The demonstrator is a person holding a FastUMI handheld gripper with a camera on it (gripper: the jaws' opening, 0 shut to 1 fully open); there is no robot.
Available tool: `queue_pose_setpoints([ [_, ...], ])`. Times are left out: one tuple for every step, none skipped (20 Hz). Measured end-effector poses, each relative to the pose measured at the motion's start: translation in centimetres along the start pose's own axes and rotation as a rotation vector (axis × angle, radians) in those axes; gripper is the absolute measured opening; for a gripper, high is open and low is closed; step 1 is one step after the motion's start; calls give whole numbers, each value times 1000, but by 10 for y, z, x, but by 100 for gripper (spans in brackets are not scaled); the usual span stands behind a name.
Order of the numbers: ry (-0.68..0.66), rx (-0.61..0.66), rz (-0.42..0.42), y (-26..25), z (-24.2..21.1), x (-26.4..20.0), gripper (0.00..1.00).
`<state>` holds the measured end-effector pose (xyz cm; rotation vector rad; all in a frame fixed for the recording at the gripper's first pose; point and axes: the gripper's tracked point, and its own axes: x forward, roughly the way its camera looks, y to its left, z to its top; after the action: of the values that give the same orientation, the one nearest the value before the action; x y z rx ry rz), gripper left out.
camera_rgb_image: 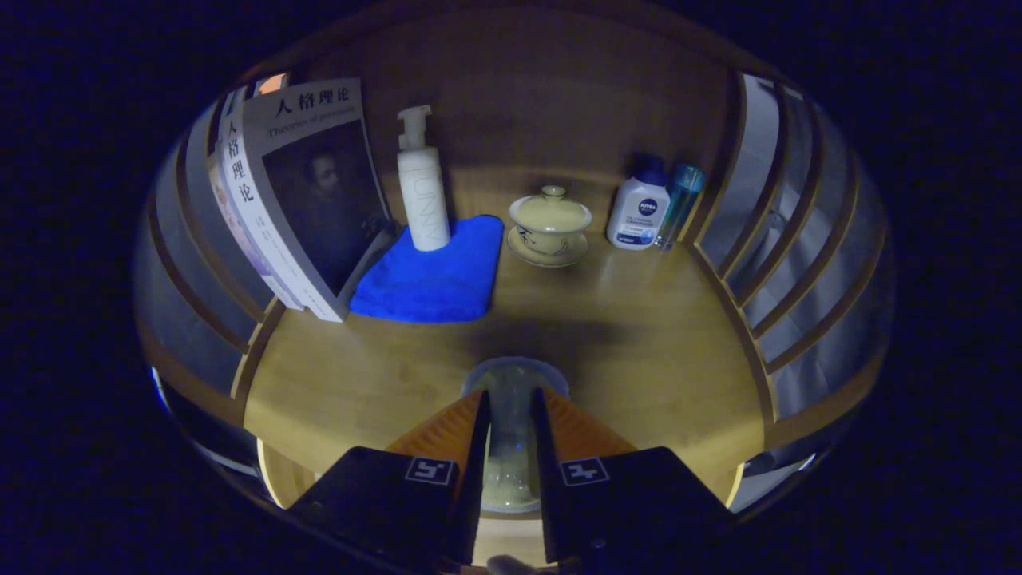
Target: Pull open the drawer, take out the items inside it, and place them on the countertop above the cabinet.
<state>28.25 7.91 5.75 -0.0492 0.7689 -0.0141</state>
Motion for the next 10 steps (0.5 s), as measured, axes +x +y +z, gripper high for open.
queue_pose_setpoints([
  [-11,15,10,1,0,-2,36],
  [-12,26,25,5,0,0,37],
  [-15,34,36,6,-1,-1,39],
  [-20,43,44,7,-1,-5,40],
  [-33,55,49,8,0,-8,41],
  [-49,66,54,9,2,-10,42],
  [-64,68,55,10,4,-13,43],
  [-76,69,60,8,5,-17,44],
  [-86,69,58,7,6,-21,45],
  [-99,73,58,6,7,-24,47],
])
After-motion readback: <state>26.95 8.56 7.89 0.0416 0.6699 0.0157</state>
